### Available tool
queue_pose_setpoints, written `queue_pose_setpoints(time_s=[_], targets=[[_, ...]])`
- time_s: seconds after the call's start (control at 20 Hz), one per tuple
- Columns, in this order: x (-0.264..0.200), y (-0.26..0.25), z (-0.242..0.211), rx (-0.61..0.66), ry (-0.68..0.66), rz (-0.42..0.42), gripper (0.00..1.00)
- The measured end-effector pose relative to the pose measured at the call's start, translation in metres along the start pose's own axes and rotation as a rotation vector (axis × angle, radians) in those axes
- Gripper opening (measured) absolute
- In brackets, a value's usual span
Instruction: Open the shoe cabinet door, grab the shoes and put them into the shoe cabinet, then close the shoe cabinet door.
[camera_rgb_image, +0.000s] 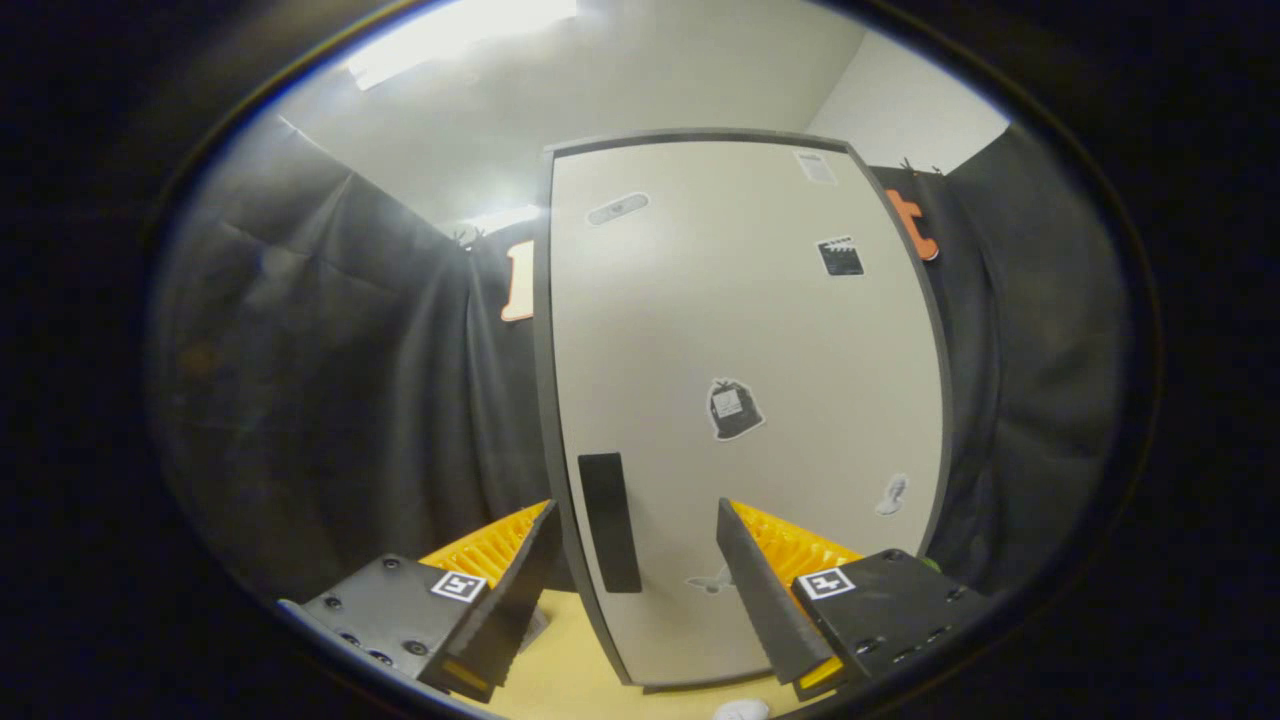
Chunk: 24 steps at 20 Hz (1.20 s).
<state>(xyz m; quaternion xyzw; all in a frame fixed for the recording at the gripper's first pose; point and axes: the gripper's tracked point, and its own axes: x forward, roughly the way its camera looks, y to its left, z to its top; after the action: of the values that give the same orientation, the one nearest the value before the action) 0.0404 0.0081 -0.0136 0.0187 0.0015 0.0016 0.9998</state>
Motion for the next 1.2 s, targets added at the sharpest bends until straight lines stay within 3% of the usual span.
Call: queue_pose_setpoints(time_s=[0.7, 0.95, 1.2], targets=[[0.056, 0.018, -0.033, -0.017, 0.051, 0.002, 0.9], [0.066, 0.019, -0.042, -0.019, 0.071, -0.001, 0.81], [0.066, 0.023, -0.042, -0.041, 0.064, -0.008, 0.48]])
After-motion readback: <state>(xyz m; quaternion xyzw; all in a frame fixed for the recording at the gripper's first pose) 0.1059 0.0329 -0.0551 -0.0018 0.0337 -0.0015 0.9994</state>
